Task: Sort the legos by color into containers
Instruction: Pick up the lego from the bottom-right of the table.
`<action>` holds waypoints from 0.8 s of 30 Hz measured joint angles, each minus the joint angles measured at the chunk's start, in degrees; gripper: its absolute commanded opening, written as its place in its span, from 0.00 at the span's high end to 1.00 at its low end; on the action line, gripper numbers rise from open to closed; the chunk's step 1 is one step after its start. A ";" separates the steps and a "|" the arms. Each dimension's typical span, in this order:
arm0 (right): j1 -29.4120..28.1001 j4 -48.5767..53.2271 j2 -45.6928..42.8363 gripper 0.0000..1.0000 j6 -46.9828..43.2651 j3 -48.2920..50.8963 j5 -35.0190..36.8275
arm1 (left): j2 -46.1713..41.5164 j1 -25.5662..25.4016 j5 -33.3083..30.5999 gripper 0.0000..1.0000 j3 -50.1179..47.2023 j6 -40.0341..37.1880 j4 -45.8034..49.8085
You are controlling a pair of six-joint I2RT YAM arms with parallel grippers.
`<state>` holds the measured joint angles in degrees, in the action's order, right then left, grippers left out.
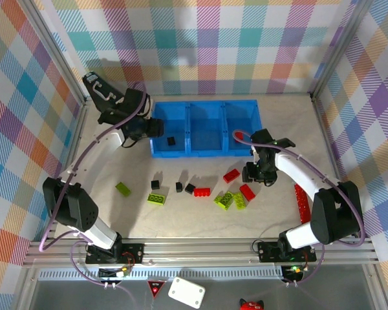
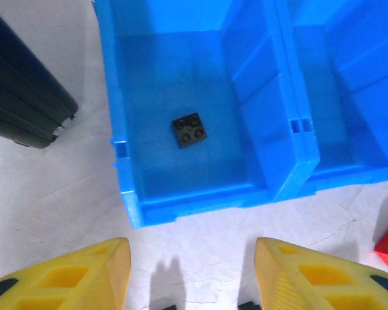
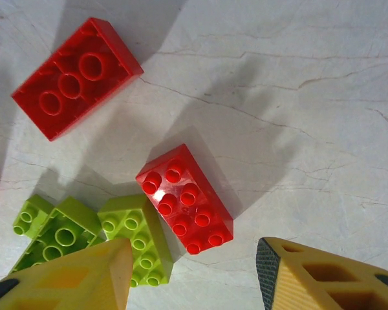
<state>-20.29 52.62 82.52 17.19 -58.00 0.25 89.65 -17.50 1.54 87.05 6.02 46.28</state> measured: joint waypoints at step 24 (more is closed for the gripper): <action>-2.38 -3.04 1.01 0.44 0.17 4.39 -0.96 | -5.44 1.53 2.34 0.46 -15.74 -5.51 -12.55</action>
<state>-22.68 49.58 83.53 17.37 -53.60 -0.71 84.20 -15.97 3.88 71.31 0.51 33.74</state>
